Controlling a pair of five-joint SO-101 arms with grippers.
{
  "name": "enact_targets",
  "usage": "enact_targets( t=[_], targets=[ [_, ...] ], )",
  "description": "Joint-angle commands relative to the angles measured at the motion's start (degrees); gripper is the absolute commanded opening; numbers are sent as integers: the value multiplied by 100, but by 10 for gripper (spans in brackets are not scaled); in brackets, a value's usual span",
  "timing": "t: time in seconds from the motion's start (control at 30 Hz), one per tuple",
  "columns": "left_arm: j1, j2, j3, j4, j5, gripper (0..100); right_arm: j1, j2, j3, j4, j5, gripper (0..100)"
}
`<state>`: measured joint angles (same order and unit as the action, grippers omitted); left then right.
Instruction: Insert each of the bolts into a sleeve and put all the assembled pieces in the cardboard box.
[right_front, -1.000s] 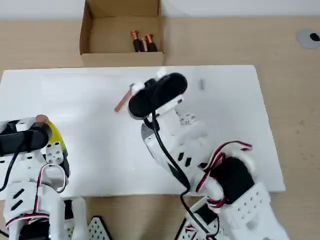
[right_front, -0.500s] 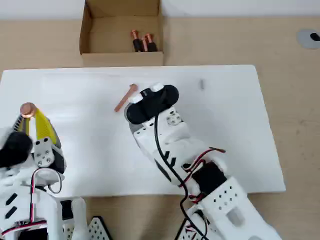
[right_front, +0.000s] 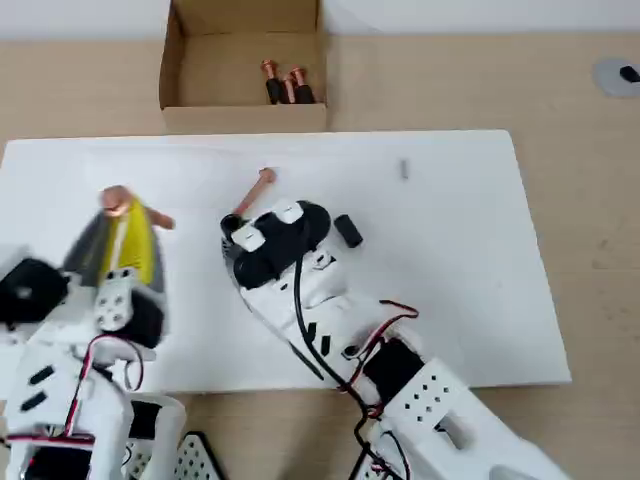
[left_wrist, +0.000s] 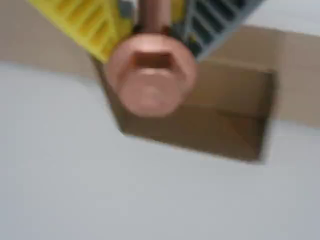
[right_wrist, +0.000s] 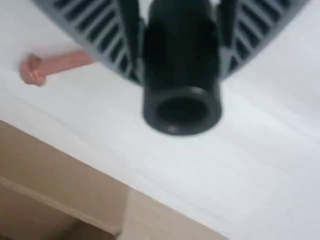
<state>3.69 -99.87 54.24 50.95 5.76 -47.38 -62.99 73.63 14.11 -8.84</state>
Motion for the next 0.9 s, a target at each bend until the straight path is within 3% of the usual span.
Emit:
enact_targets(
  t=[0.0, 0.27, 0.4, 0.63, 0.87],
  targets=[
    [369, 312, -545, -149, 44, 6, -92, -136, -22, -220, -44, 9],
    [413, 1165, -1653, -105, -396, 7, -92, -136, -4, -264, -53, 9],
    [431, 1560, -2268, 158, -774, 9, -92, -136, 259, -958, -35, 9],
    [1398, 2378, -3385, 1503, -1090, 8, -92, -136, 866, -1969, -26, 9],
    [1662, 2756, -3508, 1556, -1108, 7, -189, -145, 848, -1996, -26, 9]
  ],
)
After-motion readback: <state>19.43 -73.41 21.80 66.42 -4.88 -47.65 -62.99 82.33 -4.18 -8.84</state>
